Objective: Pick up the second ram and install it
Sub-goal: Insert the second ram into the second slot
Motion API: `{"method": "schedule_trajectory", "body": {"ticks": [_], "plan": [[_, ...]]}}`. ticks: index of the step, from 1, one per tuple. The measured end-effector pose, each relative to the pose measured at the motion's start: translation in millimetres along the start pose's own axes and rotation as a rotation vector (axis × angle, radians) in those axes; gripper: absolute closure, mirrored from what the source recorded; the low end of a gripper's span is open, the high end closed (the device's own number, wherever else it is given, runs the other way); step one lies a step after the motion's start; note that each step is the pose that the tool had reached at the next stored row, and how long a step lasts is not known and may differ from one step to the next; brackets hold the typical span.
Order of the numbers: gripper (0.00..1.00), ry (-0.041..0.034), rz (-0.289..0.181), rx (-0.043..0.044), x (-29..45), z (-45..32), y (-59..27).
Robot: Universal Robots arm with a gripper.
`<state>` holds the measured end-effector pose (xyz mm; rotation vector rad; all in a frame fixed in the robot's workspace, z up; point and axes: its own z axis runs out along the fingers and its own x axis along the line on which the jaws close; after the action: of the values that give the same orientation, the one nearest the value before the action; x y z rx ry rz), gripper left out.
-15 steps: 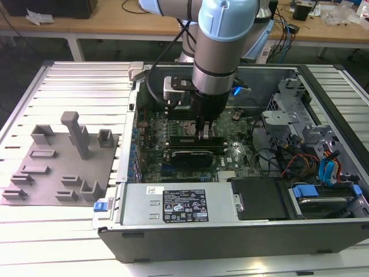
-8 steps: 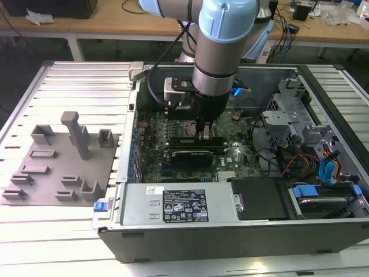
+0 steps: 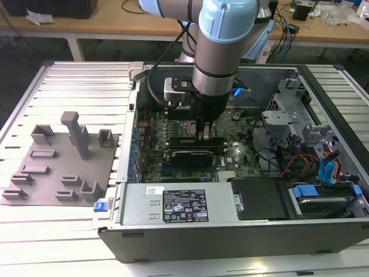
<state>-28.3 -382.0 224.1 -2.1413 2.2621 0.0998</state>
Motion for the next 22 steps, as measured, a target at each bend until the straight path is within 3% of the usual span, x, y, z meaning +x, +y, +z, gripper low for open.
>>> {"method": "schedule_trajectory", "body": {"ticks": [3, 5, 10, 22], "plan": [[0.89, 0.0007, -0.001, 0.0, -0.5, -5.4, 0.1], [0.89, 0.0085, -0.013, -0.0024, -0.2, -5.6, -0.1], [0.89, 0.0089, -0.023, -0.0074, -0.2, -3.2, -1.1], [0.89, 0.0087, -0.023, -0.0077, -0.2, 1.0, -1.6]]}}
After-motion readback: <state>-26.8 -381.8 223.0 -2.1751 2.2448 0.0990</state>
